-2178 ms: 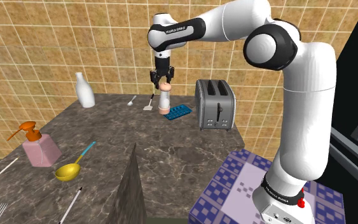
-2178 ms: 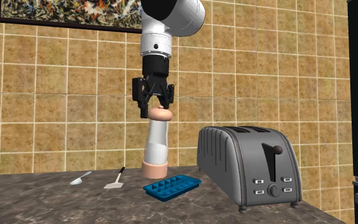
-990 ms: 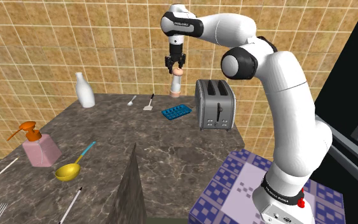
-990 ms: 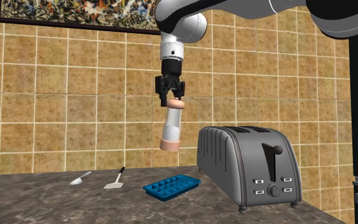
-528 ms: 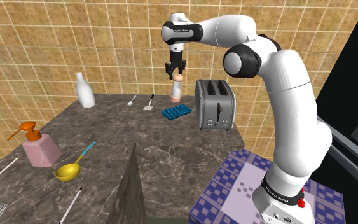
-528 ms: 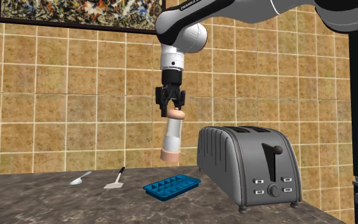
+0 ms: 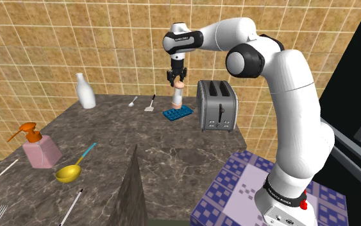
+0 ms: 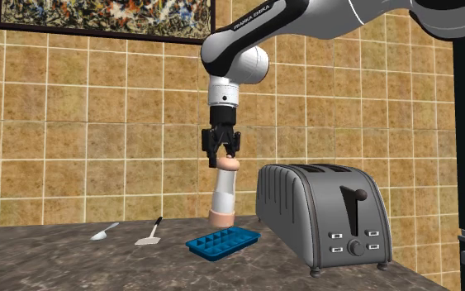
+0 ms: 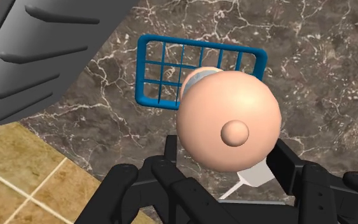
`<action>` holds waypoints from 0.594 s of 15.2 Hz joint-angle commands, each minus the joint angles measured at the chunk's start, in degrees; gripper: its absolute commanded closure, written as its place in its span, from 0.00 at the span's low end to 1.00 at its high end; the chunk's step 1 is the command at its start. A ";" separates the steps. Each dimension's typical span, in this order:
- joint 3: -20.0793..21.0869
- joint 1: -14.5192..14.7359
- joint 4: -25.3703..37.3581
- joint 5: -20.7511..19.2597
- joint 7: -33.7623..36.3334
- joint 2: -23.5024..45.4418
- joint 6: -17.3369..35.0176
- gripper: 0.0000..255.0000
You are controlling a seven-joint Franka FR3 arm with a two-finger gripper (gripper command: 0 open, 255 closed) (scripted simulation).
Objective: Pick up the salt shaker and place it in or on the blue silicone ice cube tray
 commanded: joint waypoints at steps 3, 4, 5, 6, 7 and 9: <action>0.02 0.06 -2.80 0.04 -0.10 0.07 2.91 1.00; 0.03 0.08 -3.47 0.05 -0.11 0.13 3.64 1.00; 0.04 0.10 -4.12 0.07 -0.13 0.21 4.36 1.00; 0.05 0.11 -4.40 0.08 -0.13 0.24 4.67 1.00; 0.05 0.11 -4.38 0.08 -0.13 0.25 4.67 1.00; 0.05 0.11 -4.38 0.08 -0.13 0.25 4.67 1.00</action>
